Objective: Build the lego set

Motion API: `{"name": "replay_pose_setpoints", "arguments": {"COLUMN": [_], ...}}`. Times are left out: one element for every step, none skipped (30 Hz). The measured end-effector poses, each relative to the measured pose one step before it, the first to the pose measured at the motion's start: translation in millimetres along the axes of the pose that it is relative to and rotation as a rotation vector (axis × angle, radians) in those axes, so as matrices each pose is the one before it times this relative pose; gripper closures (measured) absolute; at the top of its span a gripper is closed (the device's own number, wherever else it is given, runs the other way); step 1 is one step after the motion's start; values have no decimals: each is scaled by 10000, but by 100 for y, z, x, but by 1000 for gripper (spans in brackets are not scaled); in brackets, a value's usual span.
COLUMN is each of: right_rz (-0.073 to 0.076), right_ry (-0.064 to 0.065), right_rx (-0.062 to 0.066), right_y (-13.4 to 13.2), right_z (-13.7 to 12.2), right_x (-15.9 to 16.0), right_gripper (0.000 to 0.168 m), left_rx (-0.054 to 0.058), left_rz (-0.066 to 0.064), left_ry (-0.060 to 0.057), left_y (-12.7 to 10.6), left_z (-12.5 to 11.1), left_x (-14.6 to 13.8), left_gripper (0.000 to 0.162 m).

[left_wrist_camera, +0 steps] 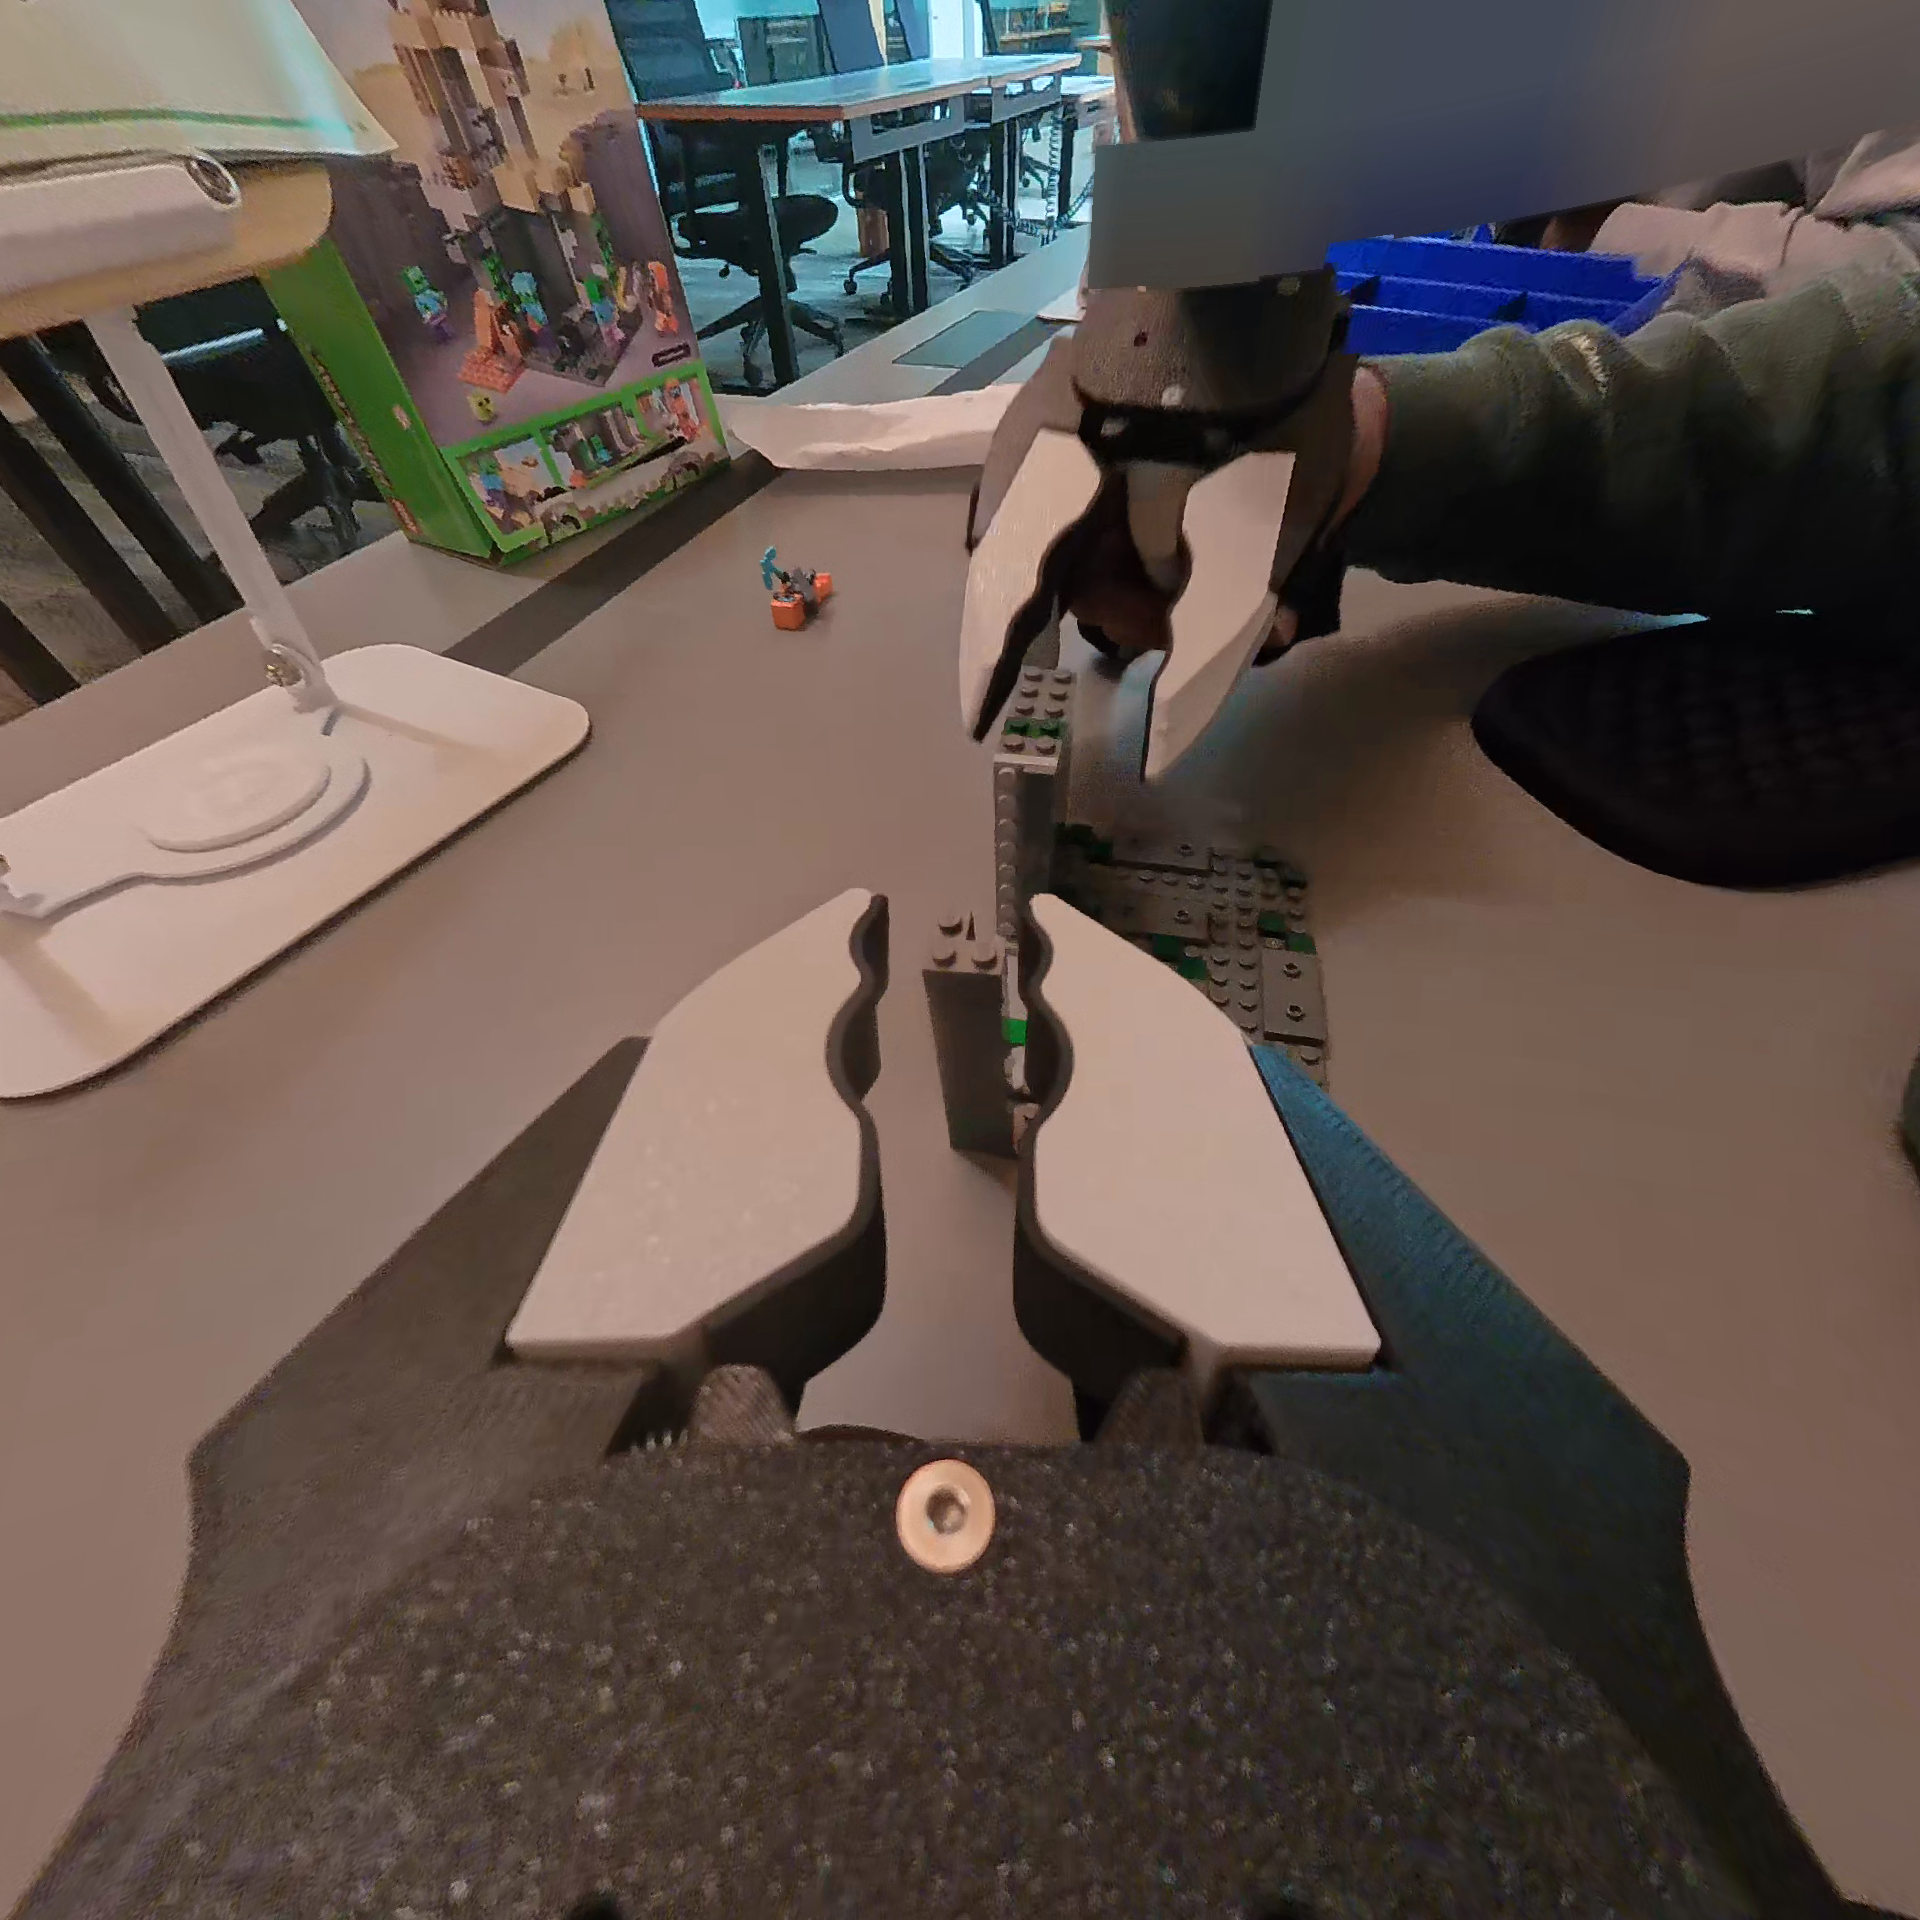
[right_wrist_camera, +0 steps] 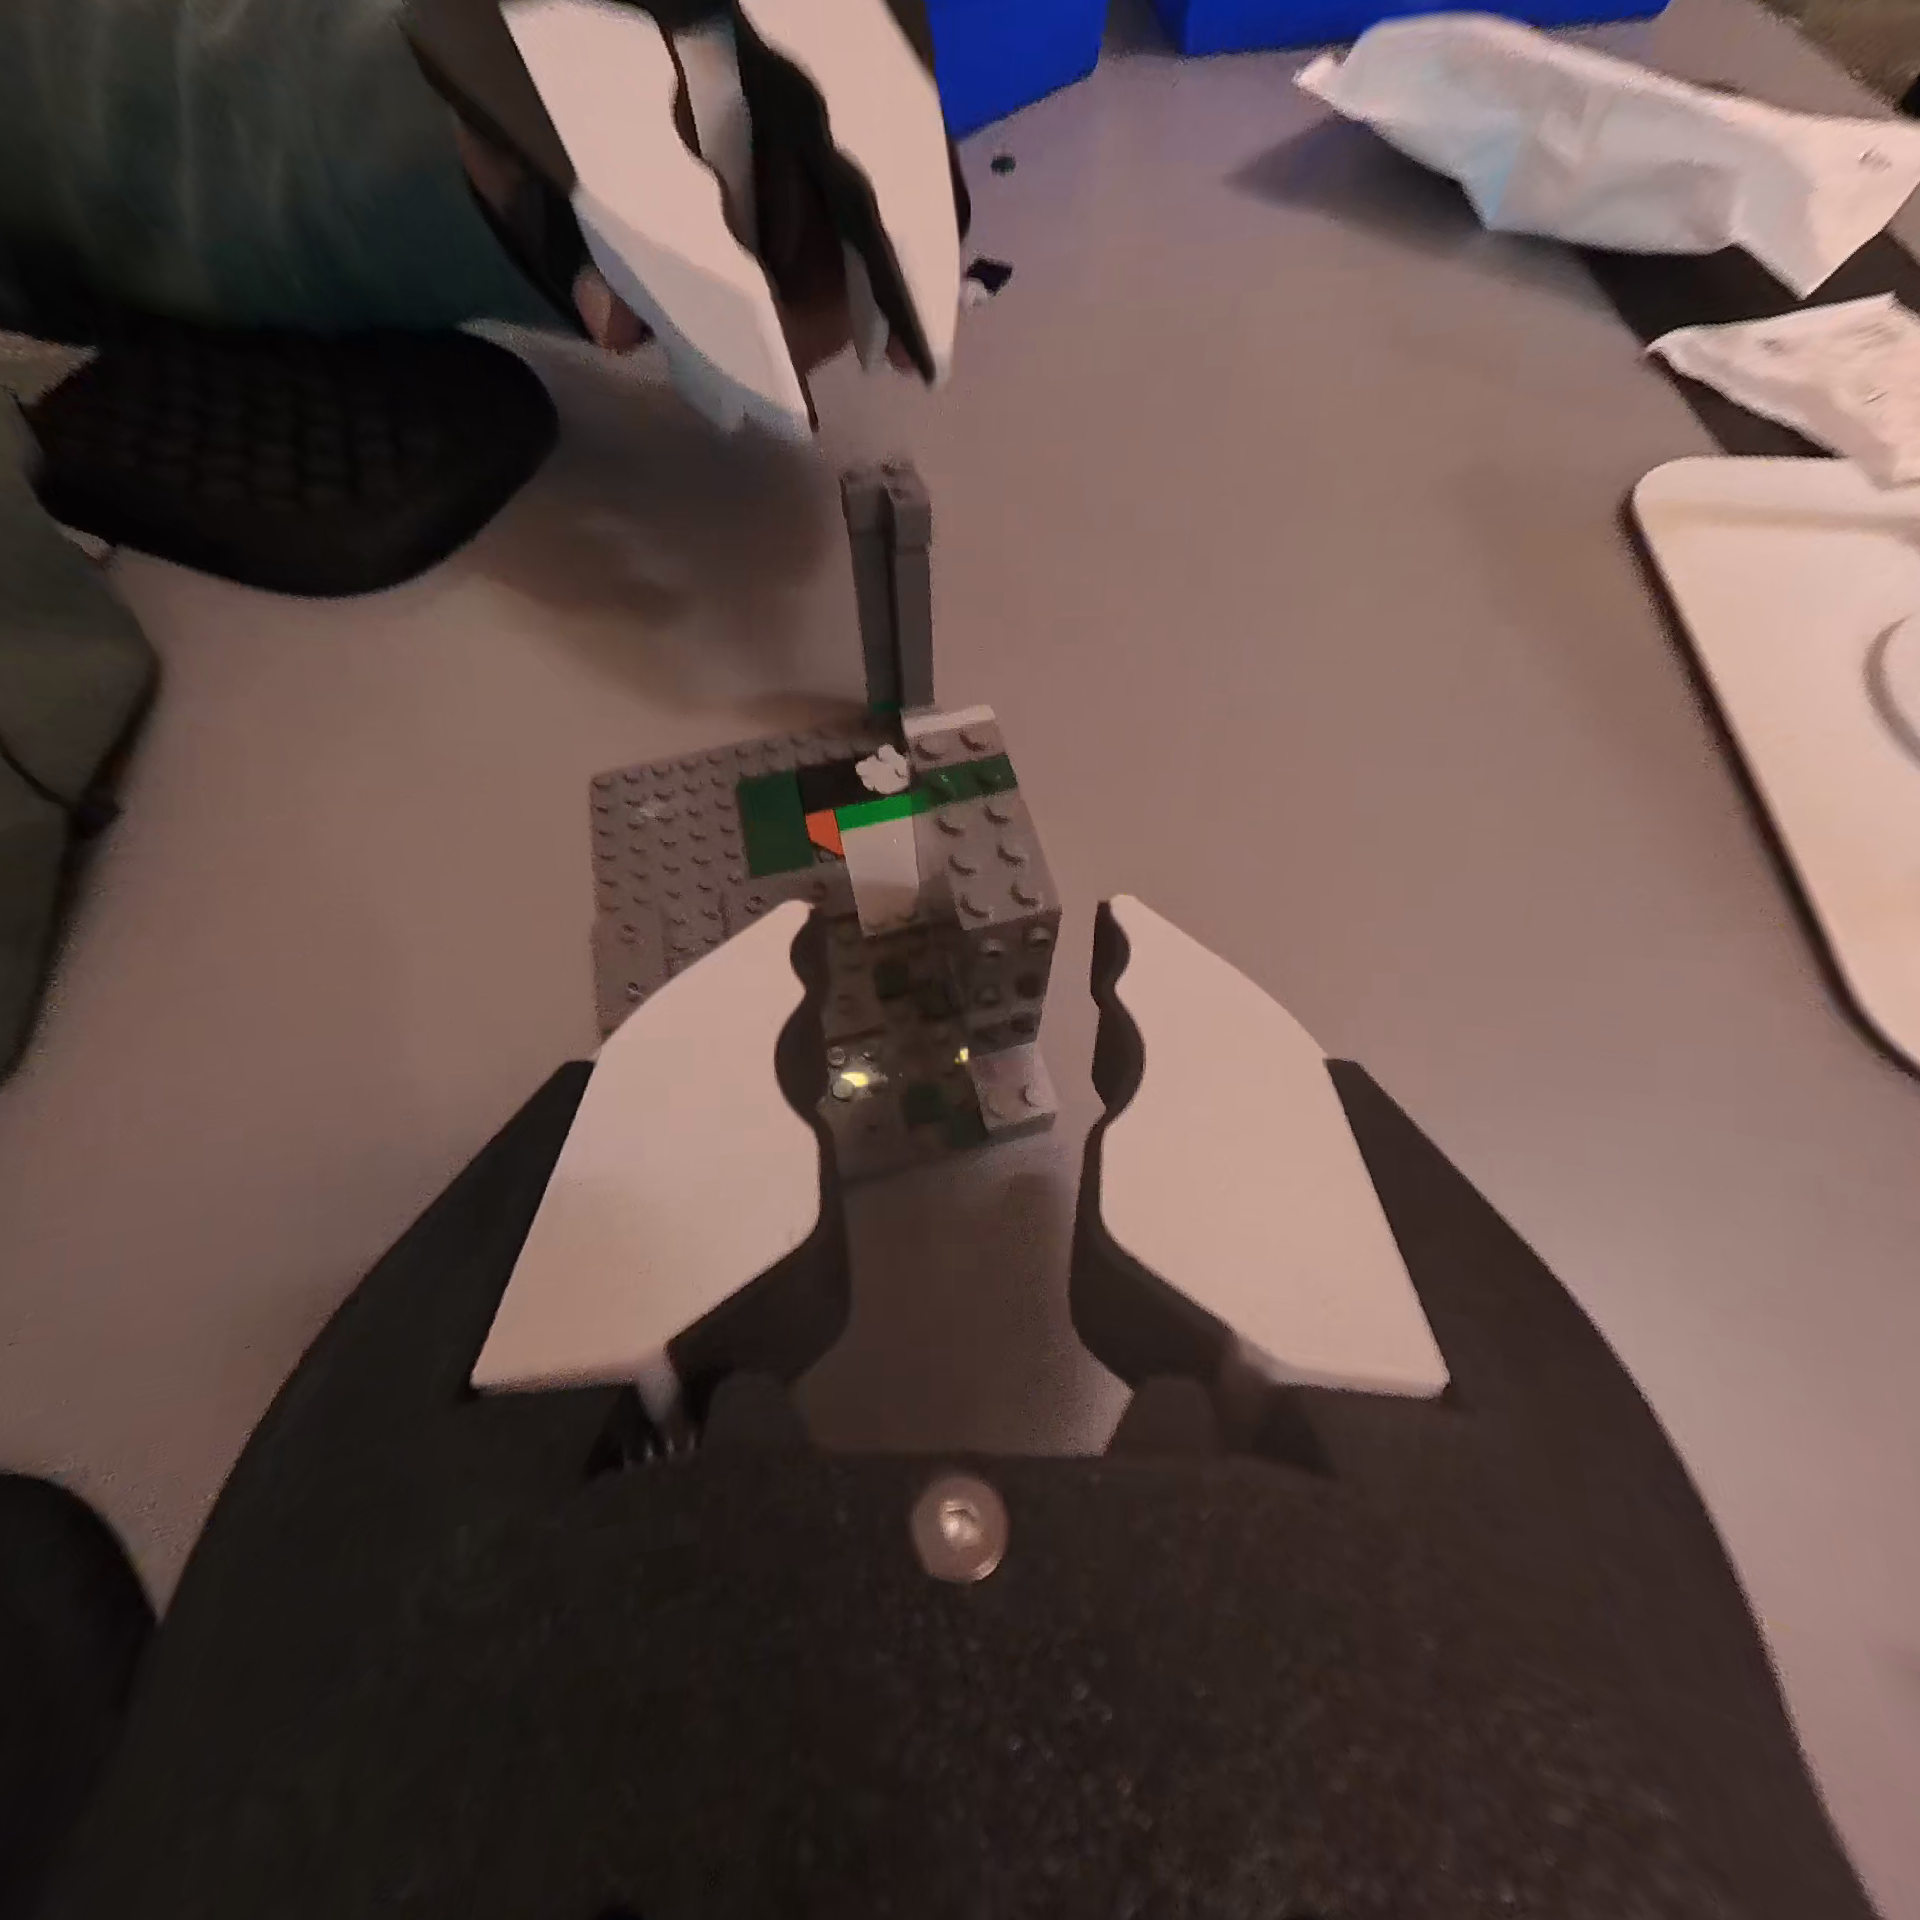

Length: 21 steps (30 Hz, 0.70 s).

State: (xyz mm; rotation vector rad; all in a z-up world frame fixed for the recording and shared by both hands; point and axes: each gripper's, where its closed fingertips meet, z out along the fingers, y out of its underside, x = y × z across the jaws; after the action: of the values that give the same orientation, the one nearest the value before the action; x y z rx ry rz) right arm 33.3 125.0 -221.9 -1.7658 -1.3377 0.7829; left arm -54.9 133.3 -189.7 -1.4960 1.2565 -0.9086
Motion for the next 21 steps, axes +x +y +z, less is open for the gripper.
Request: {"name": "replay_pose_setpoints", "arguments": {"right_rz": [-1, -18, -19, -32, -64, -109, -157, -173, -159, -132, -87, -52, -35, -35, -18, -25, -27, -7, 6, -16, -38], "right_ry": [-76, -92, -114, -116, -97, -99, -138, -121, -53, -26, -17, -47, -32, -26, -63, -68, -4, 6, 0, 24, 54], "right_rx": [-147, -160, -145, -156, -181, -197, -171, -106, -58, -27, -5, -3, 3, 24, 45, 57, 65, 63, 64, 81, 93], "right_y": [520, 485, 393, 338, 309, 281, 208, 110, 28, 10, -1, -2, 17, 8, -5, -20, -24, -17, 2, -16, -64], "right_z": [481, 487, 469, 428, 403, 366, 316, 244, 185, 143, 118, 85, 73, 48, 13, 4, 0, -8, -17, -30, -64], "right_x": [156, 164, 136, 125, 111, 60, -79, -97, -46, 1, 27, -13, -2, -9, -54, -84, -19, 0, -5, 15, 20], "right_gripper": [120, 120, 120, 121, 121, 121, 123, 126, 130, 135, 137, 141, 146, 148, 149, 151, 151, 151, 151, 151, 151], "left_rx": [-11, -11, -16, -25, -34, -33, -29, -27, -22, -9, -6, -24, -45, -61, -54, -59, -75, -76, -91, -62, 9], "left_rz": [22, -4, -5, 8, 21, 27, 17, 2, -3, 1, -2, -17, -15, 4, 19, 22, 7, -28, -119, -229, -321], "left_ry": [-53, -51, -39, -23, -21, -15, -6, 20, 29, 33, 43, 46, 45, 56, 55, 49, 44, 42, 47, 78, 142], "left_y": [-126, -82, -40, -9, 5, 11, 6, -9, -14, -25, -18, 11, 58, 74, 65, 70, 69, 59, 47, -14, -109], "left_z": [-138, -146, -131, -134, -114, -100, -93, -81, -82, -60, -54, -19, 7, 9, 9, 6, -2, 1, -8, -17, -45], "left_x": [-66, -48, -21, 2, 21, 17, 16, 42, 36, 40, 47, 51, 36, 60, 77, 67, 62, 45, 46, 41, 87], "left_gripper": [139, 139, 139, 140, 140, 140, 140, 140, 140, 140, 140, 140, 140, 140, 140, 140, 140, 140, 140, 140, 139]}}
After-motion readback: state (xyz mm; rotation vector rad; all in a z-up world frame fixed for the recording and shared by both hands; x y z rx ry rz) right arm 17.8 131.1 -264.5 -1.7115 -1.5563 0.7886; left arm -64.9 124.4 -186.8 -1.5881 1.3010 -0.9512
